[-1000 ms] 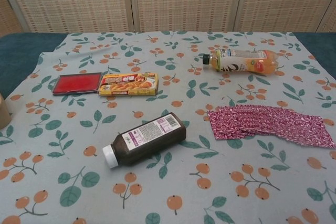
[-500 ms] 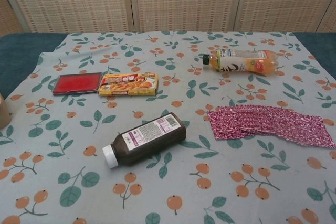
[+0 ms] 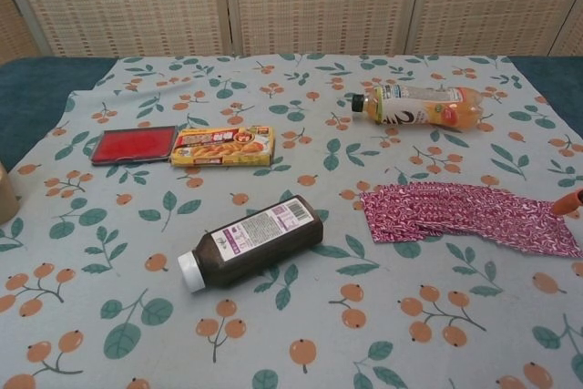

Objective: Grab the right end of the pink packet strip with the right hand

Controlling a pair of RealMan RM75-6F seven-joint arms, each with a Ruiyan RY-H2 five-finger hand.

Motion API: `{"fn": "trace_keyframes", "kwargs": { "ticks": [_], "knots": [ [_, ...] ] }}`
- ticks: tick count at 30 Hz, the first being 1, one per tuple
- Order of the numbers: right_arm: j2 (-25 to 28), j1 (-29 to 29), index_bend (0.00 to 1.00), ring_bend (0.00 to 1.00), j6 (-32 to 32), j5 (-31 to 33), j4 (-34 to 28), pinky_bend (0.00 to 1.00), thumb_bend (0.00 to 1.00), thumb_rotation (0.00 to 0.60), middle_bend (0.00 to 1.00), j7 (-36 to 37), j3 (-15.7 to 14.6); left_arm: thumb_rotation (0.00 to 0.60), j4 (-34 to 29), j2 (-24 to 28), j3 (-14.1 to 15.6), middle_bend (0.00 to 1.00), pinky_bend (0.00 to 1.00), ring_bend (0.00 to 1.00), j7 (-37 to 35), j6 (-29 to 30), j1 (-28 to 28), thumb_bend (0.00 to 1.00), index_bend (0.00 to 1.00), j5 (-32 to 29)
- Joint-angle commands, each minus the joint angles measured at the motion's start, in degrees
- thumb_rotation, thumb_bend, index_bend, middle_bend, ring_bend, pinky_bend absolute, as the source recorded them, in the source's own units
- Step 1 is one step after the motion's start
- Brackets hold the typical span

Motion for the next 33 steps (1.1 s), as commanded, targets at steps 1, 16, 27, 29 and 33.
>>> {"fn": "trace_keyframes", "kwargs": {
  "ticks": [1, 16, 27, 29, 33],
  "knots": [
    [-0.63, 0.69, 0.19, 0.75, -0.82, 0.48, 0.12, 0.85, 0.99, 0.600, 0.79, 0.04, 0.04, 0.600, 0.02, -0.01, -0.01, 0.06, 0.33, 0.06, -0.01, -0.10, -0.03, 0.37, 0.04, -0.06],
    [-2.24, 2.15, 0.20, 0.75, -2.68, 2.61, 1.82, 0.85, 0.99, 0.600, 0.79, 0.41, -0.13, 0.600, 0.07, 0.02, -0.01, 0.06, 0.33, 0.06, -0.17, -0.07, -0.01, 0.37, 0.04, -0.06],
    [-2.00, 2.54, 0.22, 0.75, -3.25, 3.83, 2.24, 0.85, 0.99, 0.600, 0.79, 0.28, -0.59, 0.600, -0.05, -0.01, 0.05, 0.06, 0.33, 0.06, 0.12, -0.33, -0.09, 0.37, 0.04, -0.10],
    [-1.72, 2.49, 0.26, 0.75, -3.31, 4.19, 2.04, 0.85, 0.99, 0.600, 0.79, -0.06, -0.75, 0.600, -0.06, 0.01, 0.03, 0.06, 0.33, 0.06, 0.06, -0.26, -0.06, 0.37, 0.04, -0.12],
    [-0.80, 2.15, 0.41, 0.75, -3.09, 5.62, 1.28, 0.85, 0.99, 0.600, 0.79, -1.99, -1.05, 0.600, -0.06, 0.06, 0.01, 0.06, 0.33, 0.06, -0.10, -0.14, -0.01, 0.37, 0.04, -0.09]
  ]
}}
